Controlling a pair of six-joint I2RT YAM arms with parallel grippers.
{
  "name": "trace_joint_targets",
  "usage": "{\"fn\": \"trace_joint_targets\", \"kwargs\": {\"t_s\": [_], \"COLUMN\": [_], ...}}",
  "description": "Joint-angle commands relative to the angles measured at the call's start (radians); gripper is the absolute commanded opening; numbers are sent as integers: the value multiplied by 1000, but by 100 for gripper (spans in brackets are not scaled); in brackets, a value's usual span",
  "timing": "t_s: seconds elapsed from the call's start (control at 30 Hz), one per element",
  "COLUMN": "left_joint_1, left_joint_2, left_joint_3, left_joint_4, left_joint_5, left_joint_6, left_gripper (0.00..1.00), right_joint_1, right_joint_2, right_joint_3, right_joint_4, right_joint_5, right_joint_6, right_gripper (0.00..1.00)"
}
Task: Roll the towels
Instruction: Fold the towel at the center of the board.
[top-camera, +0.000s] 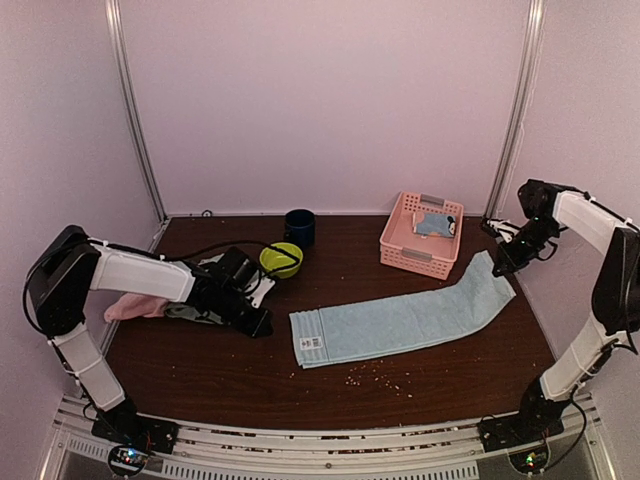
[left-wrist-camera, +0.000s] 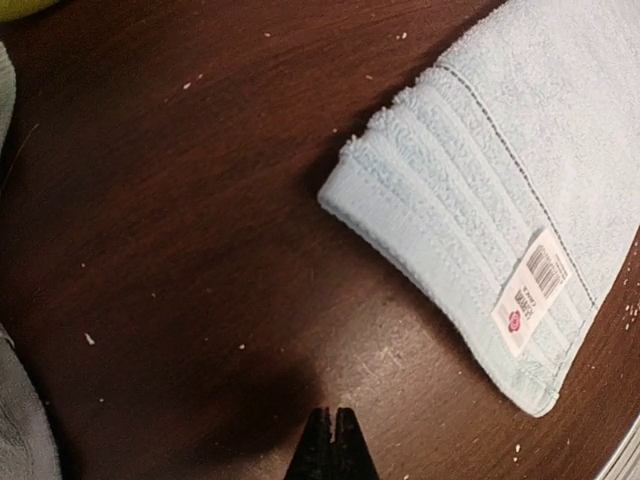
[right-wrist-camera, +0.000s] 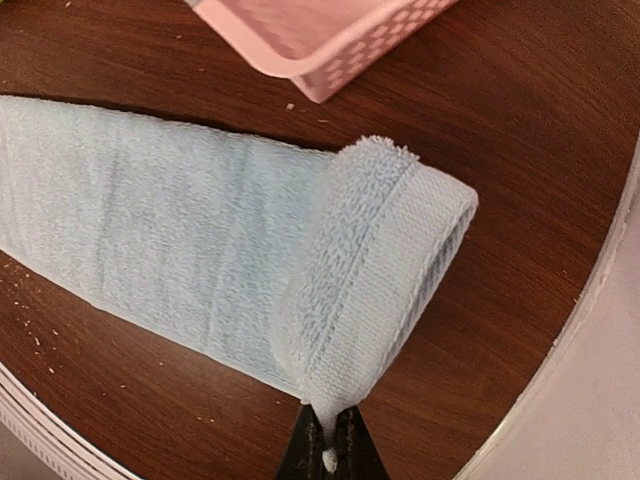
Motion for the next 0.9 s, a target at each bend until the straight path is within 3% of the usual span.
{"fn": "trace_joint_targets", "kwargs": {"t_s": [0.0,0.37,0.6,0.87], "left_joint_1": [-9,-8,-9,-15], "left_joint_2": [8,25,46,61], "left_joint_3": [28,5,10,10], "left_joint_4": [40,59,66,73], "left_joint_5": [28,36,37,51], "left_joint_6": [10,4,-1,-23], "left_gripper": [0,0,0,0], "right_joint_1": [94,335,467,556], "right_joint_2": [-16,48,173,245], "right_joint_3": [13,18,65,107], "right_joint_4": [-20,-10,-7,178], "right_joint_5": [-57,-300,-325,-367], "right_joint_6": [55,83,103,293], "right_gripper": [0,0,0,0]}}
